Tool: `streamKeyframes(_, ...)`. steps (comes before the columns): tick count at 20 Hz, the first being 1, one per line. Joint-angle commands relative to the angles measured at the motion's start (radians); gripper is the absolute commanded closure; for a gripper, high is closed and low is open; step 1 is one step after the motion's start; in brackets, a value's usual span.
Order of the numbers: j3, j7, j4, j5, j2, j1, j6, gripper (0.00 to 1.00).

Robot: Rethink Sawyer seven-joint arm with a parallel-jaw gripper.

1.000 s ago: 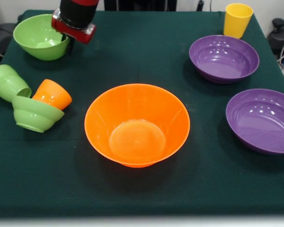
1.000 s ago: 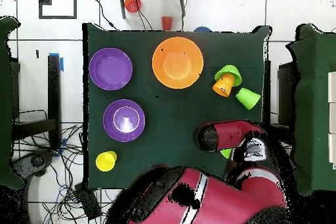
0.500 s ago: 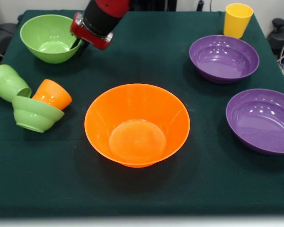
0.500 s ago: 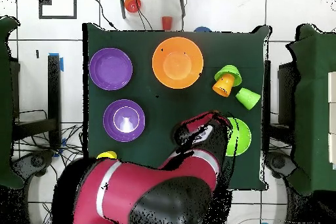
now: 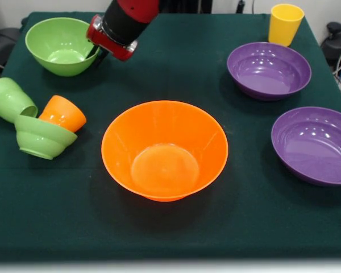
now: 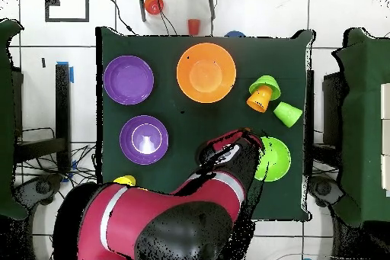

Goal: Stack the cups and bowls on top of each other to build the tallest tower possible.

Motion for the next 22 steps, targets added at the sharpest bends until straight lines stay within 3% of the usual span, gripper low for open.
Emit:
streamKeyframes(1,0.148,0.154,-0.052,0.102,0.050,0.028,-0.049,1.00)
streamKeyframes(7,0.157,0.123,-0.041,0.128,0.000,0.029,0.004,1.00)
streamKeyframes(14,0.125,0.112,-0.073,0.185,-0.035,0.082,0.108,1.00)
streamKeyframes(22,0.118,0.056,-0.083,0.242,-0.098,0.099,0.195,1.00)
